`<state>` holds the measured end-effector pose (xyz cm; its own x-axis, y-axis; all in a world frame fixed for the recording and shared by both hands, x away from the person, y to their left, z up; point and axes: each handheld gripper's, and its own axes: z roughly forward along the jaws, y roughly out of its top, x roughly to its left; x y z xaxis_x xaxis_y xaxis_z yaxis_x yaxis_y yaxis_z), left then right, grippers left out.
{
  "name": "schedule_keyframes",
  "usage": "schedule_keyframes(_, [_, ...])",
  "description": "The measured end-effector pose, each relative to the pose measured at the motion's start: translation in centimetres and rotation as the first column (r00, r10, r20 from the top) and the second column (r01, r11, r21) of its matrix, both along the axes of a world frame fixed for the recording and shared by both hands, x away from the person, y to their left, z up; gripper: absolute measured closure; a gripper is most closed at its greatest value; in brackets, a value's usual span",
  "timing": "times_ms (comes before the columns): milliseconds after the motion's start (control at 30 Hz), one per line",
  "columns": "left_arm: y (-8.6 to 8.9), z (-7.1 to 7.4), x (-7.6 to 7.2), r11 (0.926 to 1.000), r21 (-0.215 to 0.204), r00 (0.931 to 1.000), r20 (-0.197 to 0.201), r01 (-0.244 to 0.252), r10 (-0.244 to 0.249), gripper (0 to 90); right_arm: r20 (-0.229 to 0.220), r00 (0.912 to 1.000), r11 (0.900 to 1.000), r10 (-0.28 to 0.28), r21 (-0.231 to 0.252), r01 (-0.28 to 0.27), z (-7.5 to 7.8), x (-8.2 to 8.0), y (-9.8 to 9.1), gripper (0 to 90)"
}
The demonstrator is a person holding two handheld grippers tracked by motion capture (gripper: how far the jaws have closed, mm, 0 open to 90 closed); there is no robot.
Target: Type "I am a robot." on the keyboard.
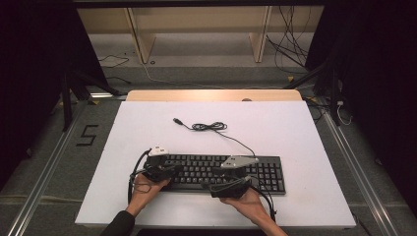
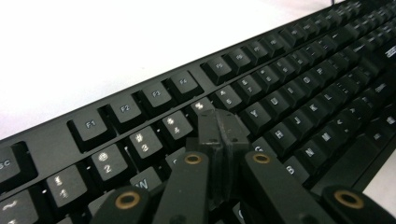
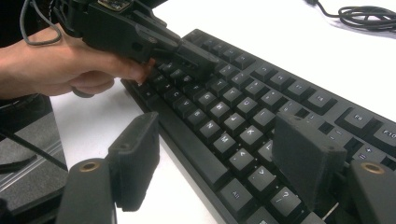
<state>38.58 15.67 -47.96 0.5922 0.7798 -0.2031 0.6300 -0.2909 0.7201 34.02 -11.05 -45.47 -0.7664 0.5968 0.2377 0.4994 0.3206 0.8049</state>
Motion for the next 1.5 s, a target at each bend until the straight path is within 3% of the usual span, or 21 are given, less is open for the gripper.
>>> schedule_keyframes(433, [0.1, 0.0, -0.1, 1.0, -0.005, 1.0, 0.009, 0.002, -0.002, 88.8, -0.001, 1.0, 1.0, 0.0, -0.004, 0.0, -0.1, 0.0, 0.1, 33.3])
schedule_keyframes(833, [0.8, 0.9, -0.5, 0.9988, -0.048, 0.9994, 0.031, -0.011, 0.012, 83.6, 0.001, 1.0, 1.0, -0.002, -0.003, 0.002, -0.1, 0.1, 0.1, 33.3])
schedule_keyframes(1100, [1.5, 1.4, -1.0, 0.9937, -0.112, 0.9994, 0.036, 0.001, 0.003, 68.8, 0.0, 1.0, 1.0, -0.006, -0.006, 0.006, -0.2, 0.2, 0.1, 33.3])
schedule_keyframes(1500, [2.2, 1.9, -2.2, 0.9871, -0.16, 0.9984, 0.056, 0.004, 0.005, 43.4, 0.004, 0.9996, 0.9994, -0.029, -0.02, 0.029, -0.3, 0.9, -0.1, 36.8])
